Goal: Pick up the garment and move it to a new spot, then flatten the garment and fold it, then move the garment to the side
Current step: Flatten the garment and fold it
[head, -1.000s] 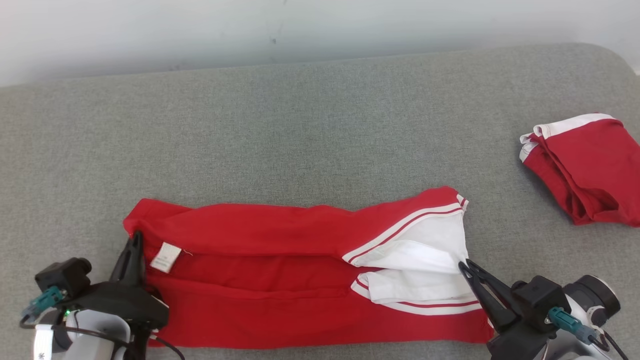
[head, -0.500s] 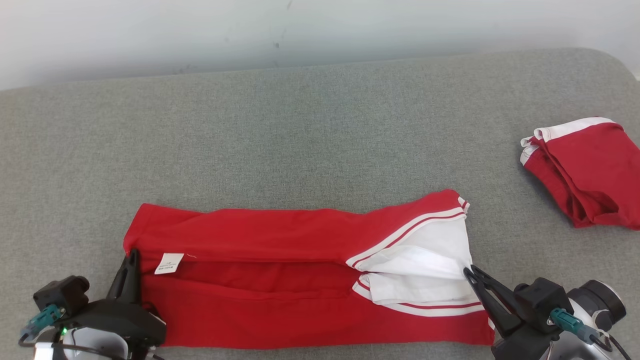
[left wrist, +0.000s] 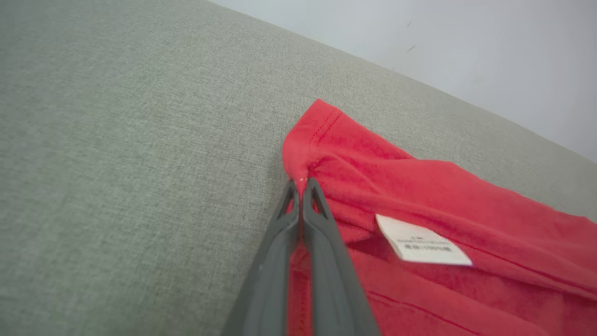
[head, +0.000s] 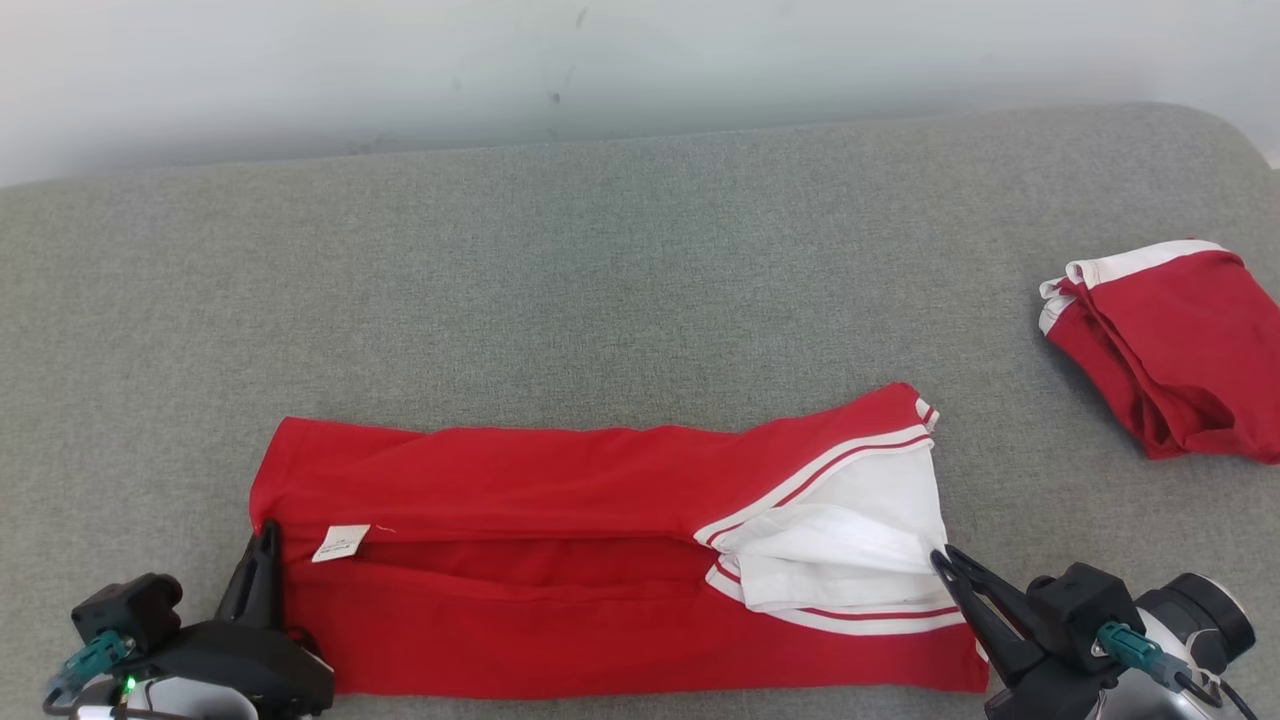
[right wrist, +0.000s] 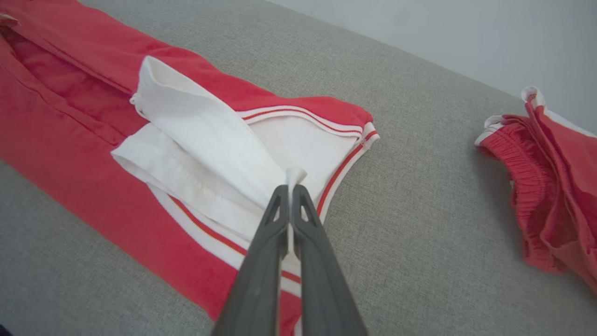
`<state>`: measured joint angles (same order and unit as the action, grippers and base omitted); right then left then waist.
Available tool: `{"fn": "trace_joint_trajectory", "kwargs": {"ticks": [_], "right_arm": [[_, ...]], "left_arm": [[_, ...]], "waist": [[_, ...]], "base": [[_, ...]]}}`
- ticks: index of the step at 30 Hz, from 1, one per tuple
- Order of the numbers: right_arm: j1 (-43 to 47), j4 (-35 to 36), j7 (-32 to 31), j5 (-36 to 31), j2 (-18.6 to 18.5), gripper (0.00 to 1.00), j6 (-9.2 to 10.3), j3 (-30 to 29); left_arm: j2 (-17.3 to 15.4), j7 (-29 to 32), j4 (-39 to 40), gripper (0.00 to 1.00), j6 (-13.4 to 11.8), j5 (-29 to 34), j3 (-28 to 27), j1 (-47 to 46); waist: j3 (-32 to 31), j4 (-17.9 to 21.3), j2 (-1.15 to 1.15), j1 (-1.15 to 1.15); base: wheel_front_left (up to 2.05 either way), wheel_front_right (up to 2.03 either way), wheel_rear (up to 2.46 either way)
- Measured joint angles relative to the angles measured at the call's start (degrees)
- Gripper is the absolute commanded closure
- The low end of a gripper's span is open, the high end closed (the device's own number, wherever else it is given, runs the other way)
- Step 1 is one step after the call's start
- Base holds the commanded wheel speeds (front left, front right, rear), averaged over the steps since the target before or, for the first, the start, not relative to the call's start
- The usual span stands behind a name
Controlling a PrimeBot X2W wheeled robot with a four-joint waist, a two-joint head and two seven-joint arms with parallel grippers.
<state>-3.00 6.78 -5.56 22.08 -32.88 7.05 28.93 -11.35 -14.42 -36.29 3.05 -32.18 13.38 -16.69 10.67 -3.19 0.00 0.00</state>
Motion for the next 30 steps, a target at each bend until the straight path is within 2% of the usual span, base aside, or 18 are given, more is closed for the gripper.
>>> {"fn": "trace_joint_trajectory", "kwargs": {"ticks": [1, 3, 4, 22, 24, 25, 30], "right_arm": [[0.08, 0.03, -0.02, 0.00, 0.00, 1.00, 0.00, 0.00], [0.13, 0.12, -0.31, 0.00, 0.00, 1.00, 0.00, -0.04], [0.16, 0.13, -0.56, 0.00, -0.01, 1.00, 0.00, -0.08], [2.83, 1.16, -2.58, 0.40, -0.10, 0.98, 0.01, 0.15], [2.86, 1.20, -2.59, 0.60, -0.10, 0.15, 0.01, 0.07], [2.90, 1.20, -2.60, 0.60, -0.08, 0.00, 0.01, -0.09], [3.39, 1.20, -3.10, 0.91, -0.04, 0.00, 0.02, -0.76]], "left_arm": [[0.01, 0.01, -0.08, 0.93, 0.00, 0.00, -0.01, 0.08], [0.03, 0.01, -0.38, 0.13, -0.01, 0.00, -0.03, 0.12], [0.02, 0.01, -0.44, 0.00, -0.01, 0.11, -0.03, 0.16], [-0.03, 0.01, -0.04, 0.00, -0.53, 1.49, -1.85, 0.32], [-0.02, 0.01, 0.21, 0.00, -0.60, 1.49, -2.04, 0.32], [-0.02, 0.01, 0.35, 0.00, -0.60, 1.51, -2.14, 0.32], [0.01, 0.01, 1.69, 0.00, -1.07, 1.74, -2.89, 0.32]], "waist": [[-0.02, -0.01, 0.00, 0.00], [-0.04, -0.02, 0.00, 0.00], [-0.05, -0.02, 0.00, 0.00], [-0.22, -0.29, 0.00, 0.00], [-0.23, -0.29, 0.00, 0.00], [-0.25, -0.28, 0.00, 0.00], [-0.35, -0.22, 0.00, 0.00]], "base": [[0.00, 0.00, 0.00], [0.00, 0.00, 0.00], [0.00, 0.00, 0.00], [0.00, 0.00, 0.00], [0.00, 0.00, 0.00], [0.00, 0.00, 0.00], [0.00, 0.00, 0.00]]}}
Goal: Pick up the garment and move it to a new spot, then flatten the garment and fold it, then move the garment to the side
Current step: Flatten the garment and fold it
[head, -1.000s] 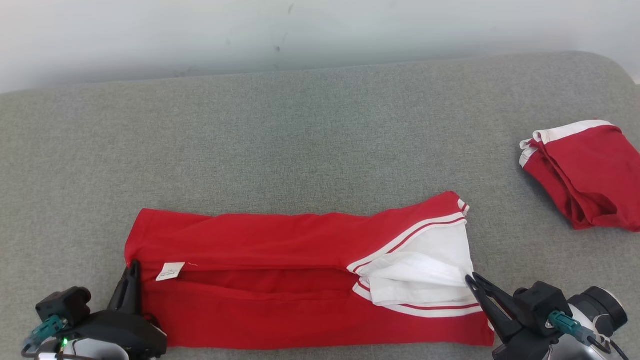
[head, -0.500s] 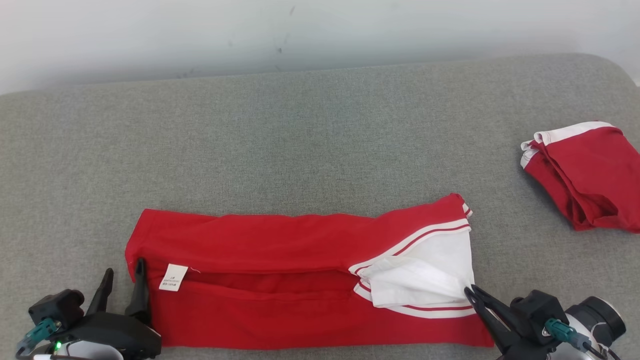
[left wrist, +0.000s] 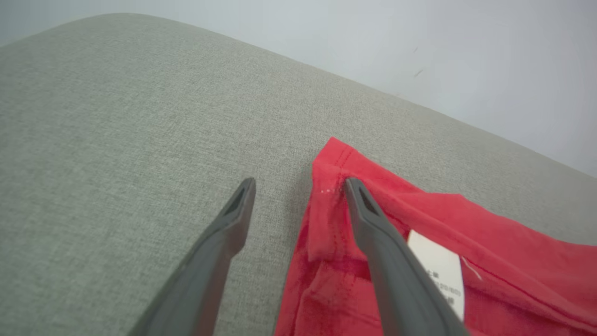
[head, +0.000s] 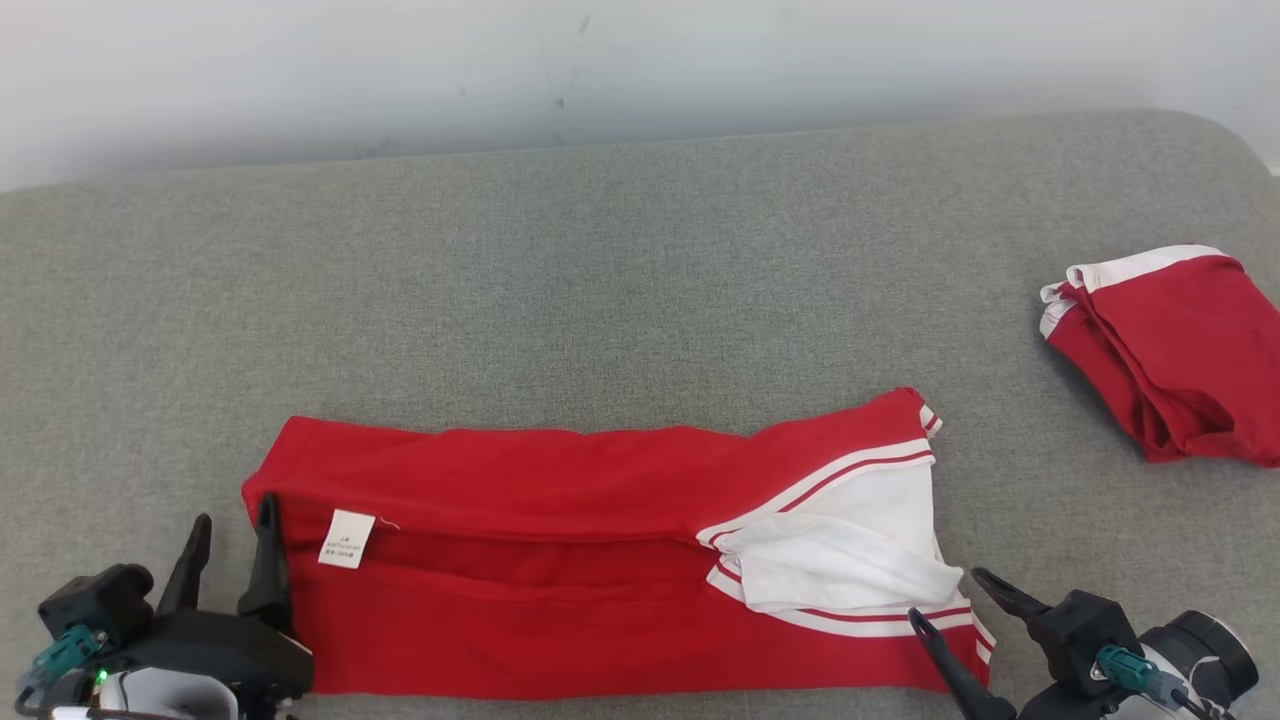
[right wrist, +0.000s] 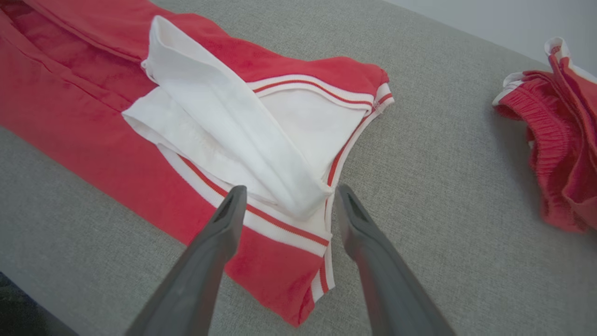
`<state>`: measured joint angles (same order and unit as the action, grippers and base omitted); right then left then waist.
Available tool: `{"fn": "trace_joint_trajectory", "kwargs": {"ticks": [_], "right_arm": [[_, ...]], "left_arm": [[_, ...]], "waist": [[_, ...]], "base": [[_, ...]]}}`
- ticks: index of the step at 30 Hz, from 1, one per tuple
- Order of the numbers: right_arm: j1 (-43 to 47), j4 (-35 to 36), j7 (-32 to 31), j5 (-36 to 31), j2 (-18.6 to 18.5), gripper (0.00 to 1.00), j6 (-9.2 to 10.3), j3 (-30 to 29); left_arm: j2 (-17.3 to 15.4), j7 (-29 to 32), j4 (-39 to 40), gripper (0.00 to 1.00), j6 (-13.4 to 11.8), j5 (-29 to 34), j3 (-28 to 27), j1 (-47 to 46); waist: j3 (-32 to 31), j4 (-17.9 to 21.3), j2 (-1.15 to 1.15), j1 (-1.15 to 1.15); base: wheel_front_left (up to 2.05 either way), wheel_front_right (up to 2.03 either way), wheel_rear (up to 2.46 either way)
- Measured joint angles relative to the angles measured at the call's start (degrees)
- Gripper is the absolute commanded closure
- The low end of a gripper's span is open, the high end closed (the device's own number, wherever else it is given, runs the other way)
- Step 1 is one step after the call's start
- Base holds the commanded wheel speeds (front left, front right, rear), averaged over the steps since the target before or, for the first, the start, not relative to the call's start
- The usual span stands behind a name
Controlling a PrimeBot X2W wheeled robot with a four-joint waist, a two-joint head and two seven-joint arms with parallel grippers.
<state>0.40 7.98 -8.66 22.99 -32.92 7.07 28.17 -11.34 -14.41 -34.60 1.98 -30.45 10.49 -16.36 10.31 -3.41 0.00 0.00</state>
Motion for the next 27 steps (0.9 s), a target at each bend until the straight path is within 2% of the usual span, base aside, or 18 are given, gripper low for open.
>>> {"fn": "trace_joint_trajectory", "kwargs": {"ticks": [10, 15, 21, 27], "right_arm": [[0.24, 1.38, 1.22, 0.56, 1.78, 0.00, 0.03, -1.91], [-0.02, 1.69, 3.55, -0.16, 2.94, 0.00, 0.04, -2.71], [-2.19, -0.67, 9.38, -2.02, 11.47, 0.00, 0.05, -9.15], [-2.27, -5.20, 14.24, -2.86, 17.04, 0.00, 0.05, -13.61]], "left_arm": [[0.22, -0.01, 6.68, 0.00, -1.05, 1.52, -2.13, 3.40], [1.10, -0.01, 11.56, 0.00, -2.44, 4.33, -2.03, 5.83], [1.72, -0.01, 17.30, 0.00, -4.55, 8.98, -1.33, 7.77], [1.49, -0.02, 19.58, 0.00, -4.50, 12.12, 0.83, 9.21]], "waist": [[-1.57, 0.45, 0.00, 0.00], [-2.94, 0.83, 0.00, 0.00], [-4.94, 1.30, 0.00, 0.00], [-6.94, 1.34, 0.00, 0.00]], "base": [[0.00, 0.00, 0.00], [0.00, 0.00, 0.00], [0.00, 0.00, 0.00], [0.00, 0.00, 0.00]]}}
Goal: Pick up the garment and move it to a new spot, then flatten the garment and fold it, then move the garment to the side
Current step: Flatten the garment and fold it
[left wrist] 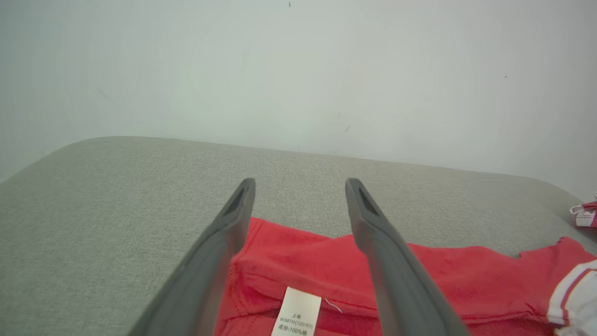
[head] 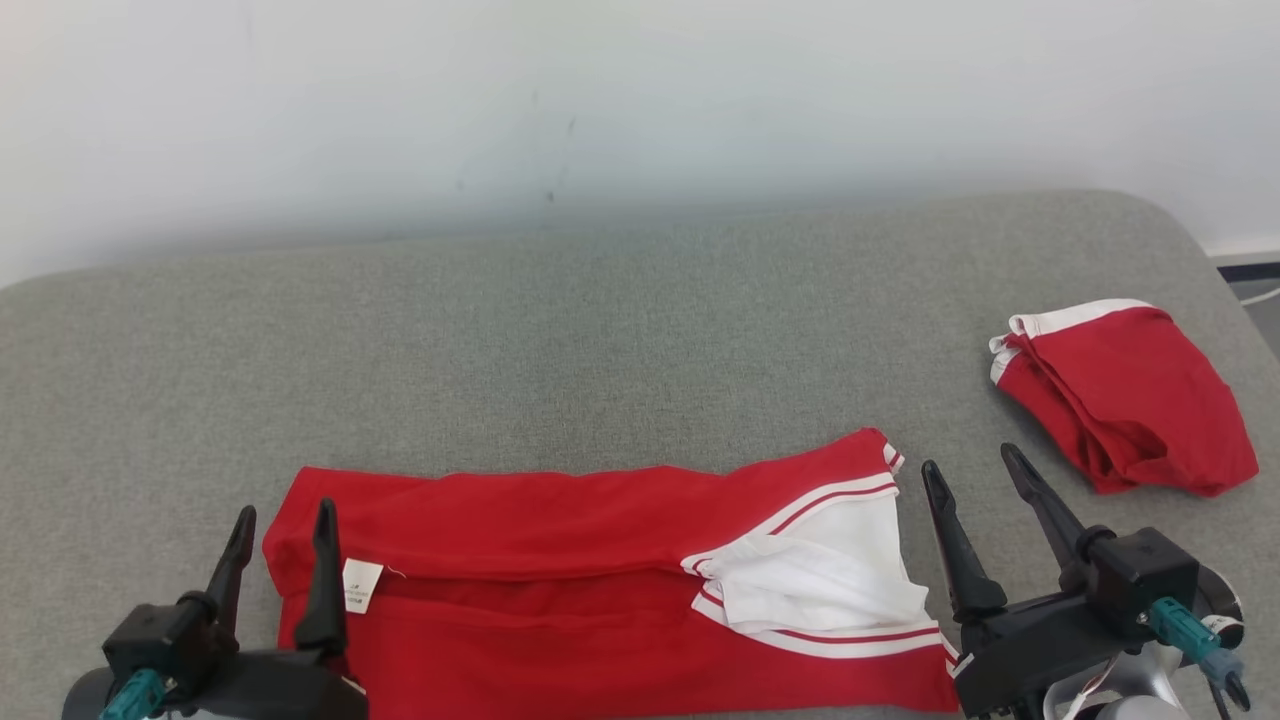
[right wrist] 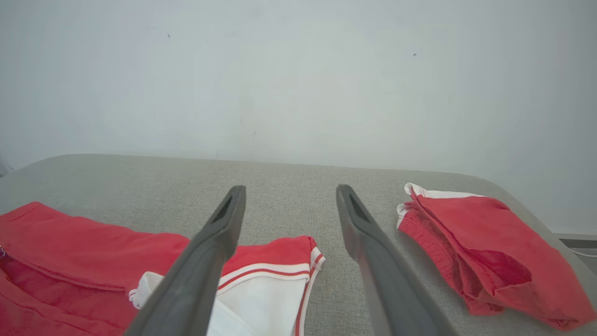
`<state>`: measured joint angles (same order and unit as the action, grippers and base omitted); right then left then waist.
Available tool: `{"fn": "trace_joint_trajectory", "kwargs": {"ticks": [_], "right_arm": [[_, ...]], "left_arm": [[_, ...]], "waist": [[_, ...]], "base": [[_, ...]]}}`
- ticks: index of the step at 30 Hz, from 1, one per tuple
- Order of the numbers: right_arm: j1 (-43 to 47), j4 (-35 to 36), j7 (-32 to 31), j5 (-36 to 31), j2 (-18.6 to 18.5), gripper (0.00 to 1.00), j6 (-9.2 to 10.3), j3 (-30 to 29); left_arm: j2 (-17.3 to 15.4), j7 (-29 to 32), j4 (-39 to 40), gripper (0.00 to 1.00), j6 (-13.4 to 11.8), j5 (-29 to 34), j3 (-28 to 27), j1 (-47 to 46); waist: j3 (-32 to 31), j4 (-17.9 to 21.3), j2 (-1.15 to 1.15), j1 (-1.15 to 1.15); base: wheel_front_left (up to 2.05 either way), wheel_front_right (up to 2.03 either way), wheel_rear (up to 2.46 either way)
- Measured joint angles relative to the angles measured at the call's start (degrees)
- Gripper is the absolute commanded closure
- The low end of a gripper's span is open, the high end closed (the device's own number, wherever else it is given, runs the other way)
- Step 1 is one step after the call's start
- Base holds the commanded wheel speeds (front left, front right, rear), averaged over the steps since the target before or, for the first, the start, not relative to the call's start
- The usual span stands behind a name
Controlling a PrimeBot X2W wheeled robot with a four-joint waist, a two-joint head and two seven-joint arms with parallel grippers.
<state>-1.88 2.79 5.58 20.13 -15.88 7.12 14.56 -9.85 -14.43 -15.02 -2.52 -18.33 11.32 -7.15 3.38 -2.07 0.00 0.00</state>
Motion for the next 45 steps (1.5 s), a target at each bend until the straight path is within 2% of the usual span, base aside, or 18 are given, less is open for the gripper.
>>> {"fn": "trace_joint_trajectory", "kwargs": {"ticks": [9, 13, 18, 23, 29, 39, 45], "right_arm": [[0.07, -5.70, 5.42, -0.24, 5.59, 0.00, 0.01, -2.99], [0.10, -7.19, 6.24, -0.15, 6.66, 0.00, 0.01, -3.39], [0.10, -8.61, 6.89, -0.14, 6.75, 0.00, 0.01, -2.88], [0.10, -9.45, 7.39, -0.14, 6.82, 0.00, 0.01, -2.86], [0.08, -10.07, 7.62, -0.15, 7.00, 0.00, 0.00, -2.52], [0.03, -11.25, 7.93, -0.31, 6.66, 0.00, -0.16, -2.43], [-0.47, -16.18, -0.56, -0.21, 4.91, 0.00, -0.33, -1.15]], "left_arm": [[-2.38, 0.00, 4.23, 0.00, 1.61, 3.47, 2.79, 4.04], [-3.24, 0.00, 5.95, 0.00, 2.34, 4.25, 3.59, 4.97], [-3.58, 0.01, 5.72, 0.00, 1.89, 4.24, 3.01, 5.97], [-3.67, 0.58, 4.87, 0.00, -0.02, 3.34, 0.37, 7.11], [-3.86, 1.87, 4.93, 0.00, -1.03, 2.70, -1.02, 7.27], [-3.50, 2.97, 5.64, 0.00, -1.07, 2.58, -0.54, 8.27], [-3.09, 3.82, 6.00, 0.00, -0.99, 2.57, 0.42, 8.22]], "waist": [[-3.22, -0.13, 0.00, 0.00], [-3.91, 0.00, 0.00, -0.01], [-4.08, -0.12, 0.00, 0.01], [-4.12, -0.38, 0.00, 0.00], [-3.99, -0.56, 0.00, 0.01], [-3.38, -0.95, 0.00, 0.00], [-2.42, -1.73, 0.00, 0.01]], "base": [[0.00, 0.00, 0.00], [0.00, 0.00, 0.00], [0.00, 0.00, 0.00], [0.00, 0.00, 0.00], [0.00, 0.00, 0.00], [0.00, 0.00, 0.00], [0.00, 0.00, 0.00]]}}
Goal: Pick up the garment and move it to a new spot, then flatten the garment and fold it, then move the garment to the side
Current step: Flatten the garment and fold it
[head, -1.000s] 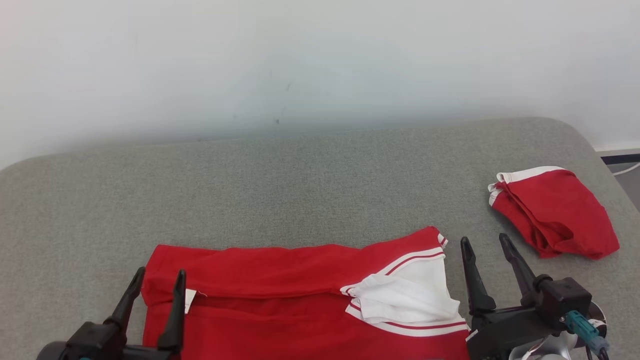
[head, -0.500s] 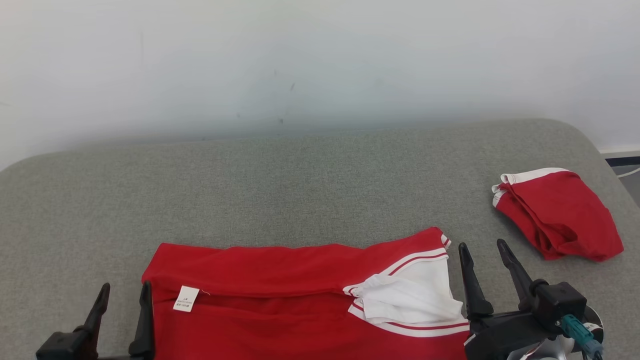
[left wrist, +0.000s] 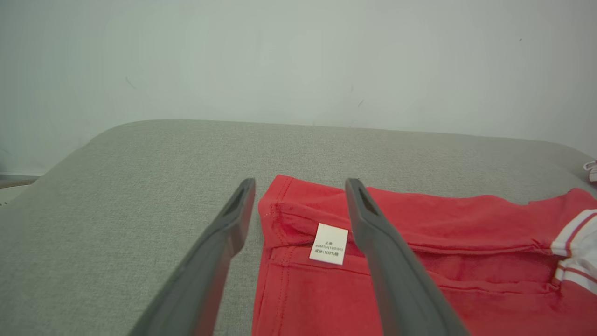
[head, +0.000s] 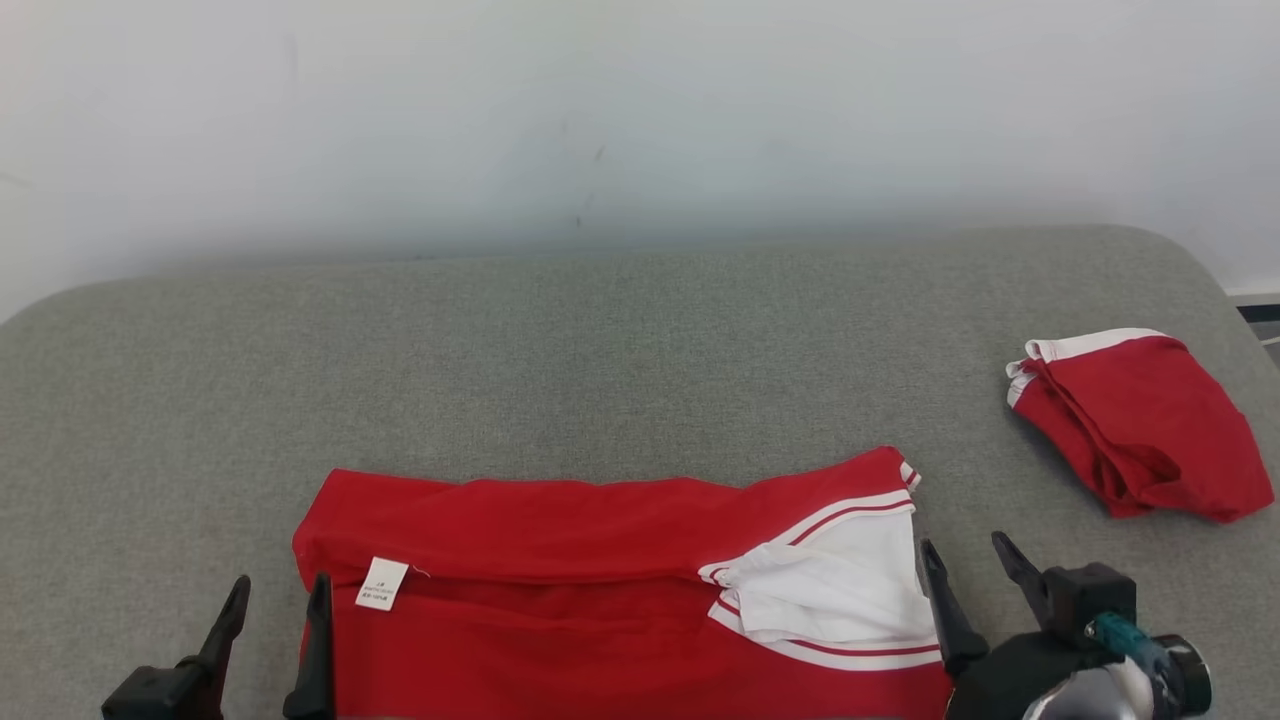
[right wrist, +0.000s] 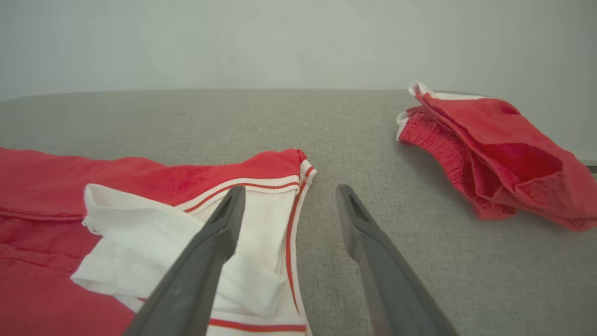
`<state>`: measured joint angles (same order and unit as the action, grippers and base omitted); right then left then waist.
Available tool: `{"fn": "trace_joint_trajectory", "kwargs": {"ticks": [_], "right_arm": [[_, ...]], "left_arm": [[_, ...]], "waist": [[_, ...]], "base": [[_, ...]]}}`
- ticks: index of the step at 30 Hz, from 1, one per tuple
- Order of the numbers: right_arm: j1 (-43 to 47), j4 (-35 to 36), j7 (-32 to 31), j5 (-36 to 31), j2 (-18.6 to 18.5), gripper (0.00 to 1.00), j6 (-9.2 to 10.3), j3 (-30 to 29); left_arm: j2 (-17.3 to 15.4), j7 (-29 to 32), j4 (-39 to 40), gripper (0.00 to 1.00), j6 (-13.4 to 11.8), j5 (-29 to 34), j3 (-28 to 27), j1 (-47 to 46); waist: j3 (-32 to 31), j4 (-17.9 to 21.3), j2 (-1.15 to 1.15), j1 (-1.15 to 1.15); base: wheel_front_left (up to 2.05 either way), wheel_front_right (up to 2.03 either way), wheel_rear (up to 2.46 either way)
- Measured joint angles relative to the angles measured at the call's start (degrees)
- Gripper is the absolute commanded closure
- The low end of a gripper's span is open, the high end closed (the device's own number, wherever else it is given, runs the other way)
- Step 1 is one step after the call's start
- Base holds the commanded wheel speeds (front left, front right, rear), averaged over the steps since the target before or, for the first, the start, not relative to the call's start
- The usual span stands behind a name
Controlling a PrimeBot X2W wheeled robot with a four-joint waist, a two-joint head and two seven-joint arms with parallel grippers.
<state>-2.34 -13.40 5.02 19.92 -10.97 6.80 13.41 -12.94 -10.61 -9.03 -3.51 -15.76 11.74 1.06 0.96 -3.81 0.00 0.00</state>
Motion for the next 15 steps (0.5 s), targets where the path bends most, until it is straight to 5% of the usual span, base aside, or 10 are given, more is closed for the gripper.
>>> {"fn": "trace_joint_trajectory", "kwargs": {"ticks": [15], "right_arm": [[-6.80, -7.10, -15.06, 1.35, -1.20, 0.00, -0.35, 0.90]], "left_arm": [[0.31, 0.85, 0.55, 0.00, 0.56, -0.33, 0.69, -1.32]], "waist": [[3.00, -2.01, 0.00, 0.00]], "base": [[0.00, 0.00, 0.00]]}}
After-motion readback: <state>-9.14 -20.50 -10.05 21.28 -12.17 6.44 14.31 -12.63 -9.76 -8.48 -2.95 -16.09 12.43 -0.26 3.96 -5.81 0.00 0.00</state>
